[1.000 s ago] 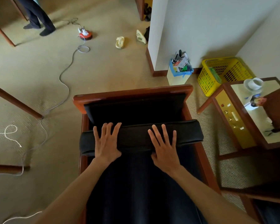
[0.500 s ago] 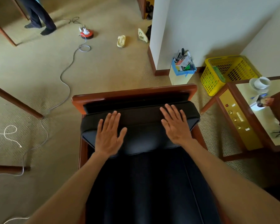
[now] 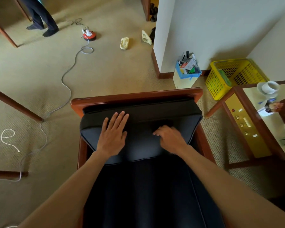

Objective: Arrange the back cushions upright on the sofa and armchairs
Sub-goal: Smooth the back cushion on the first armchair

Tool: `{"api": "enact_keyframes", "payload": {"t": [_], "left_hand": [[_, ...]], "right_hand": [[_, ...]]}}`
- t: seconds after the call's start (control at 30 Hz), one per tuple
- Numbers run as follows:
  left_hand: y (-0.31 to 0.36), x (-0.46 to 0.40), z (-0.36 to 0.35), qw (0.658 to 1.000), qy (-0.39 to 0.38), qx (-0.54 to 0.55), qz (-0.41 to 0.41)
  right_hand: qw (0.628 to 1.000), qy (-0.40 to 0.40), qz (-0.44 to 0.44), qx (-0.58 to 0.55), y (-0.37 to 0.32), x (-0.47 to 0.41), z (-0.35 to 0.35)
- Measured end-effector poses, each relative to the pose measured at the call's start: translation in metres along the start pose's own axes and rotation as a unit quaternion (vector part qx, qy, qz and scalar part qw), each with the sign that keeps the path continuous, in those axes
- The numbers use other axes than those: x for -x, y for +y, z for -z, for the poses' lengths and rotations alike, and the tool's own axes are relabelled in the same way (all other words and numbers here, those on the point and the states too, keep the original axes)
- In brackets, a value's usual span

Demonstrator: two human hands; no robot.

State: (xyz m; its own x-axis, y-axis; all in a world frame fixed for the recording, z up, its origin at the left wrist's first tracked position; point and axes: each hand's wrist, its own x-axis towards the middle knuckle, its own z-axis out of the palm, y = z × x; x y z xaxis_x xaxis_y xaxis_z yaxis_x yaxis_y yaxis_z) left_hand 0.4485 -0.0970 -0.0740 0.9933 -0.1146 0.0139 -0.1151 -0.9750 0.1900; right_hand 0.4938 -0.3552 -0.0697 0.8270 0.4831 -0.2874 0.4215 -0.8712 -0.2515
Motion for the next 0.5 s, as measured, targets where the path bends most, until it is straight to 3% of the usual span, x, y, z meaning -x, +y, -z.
{"api": "enact_keyframes", "payload": {"t": [0.03, 0.1, 0.2, 0.27, 0.33, 0.5], "left_hand": [[-0.009, 0.001, 0.000, 1.000, -0.003, -0.005, 0.011], [-0.016, 0.004, 0.003, 0.999, -0.015, 0.003, 0.046], [0.021, -0.008, 0.013, 0.989, 0.015, 0.122, 0.083], [0.060, -0.026, 0.016, 0.971, 0.036, 0.232, 0.050], [0.083, -0.041, 0.012, 0.962, 0.003, 0.271, 0.032], [0.051, -0.039, -0.007, 0.995, -0.018, 0.070, 0.066]], "right_hand": [[0.998, 0.020, -0.061, -0.005, 0.014, 0.006, 0.003], [0.977, 0.143, -0.152, -0.037, 0.029, 0.021, 0.009], [0.946, 0.316, -0.024, -0.063, -0.002, 0.015, 0.024], [0.954, 0.286, 0.044, -0.076, -0.029, -0.009, 0.034], [0.976, 0.202, 0.021, -0.085, -0.031, -0.031, 0.032], [0.984, 0.164, -0.072, 0.018, 0.027, -0.026, 0.010]]}}
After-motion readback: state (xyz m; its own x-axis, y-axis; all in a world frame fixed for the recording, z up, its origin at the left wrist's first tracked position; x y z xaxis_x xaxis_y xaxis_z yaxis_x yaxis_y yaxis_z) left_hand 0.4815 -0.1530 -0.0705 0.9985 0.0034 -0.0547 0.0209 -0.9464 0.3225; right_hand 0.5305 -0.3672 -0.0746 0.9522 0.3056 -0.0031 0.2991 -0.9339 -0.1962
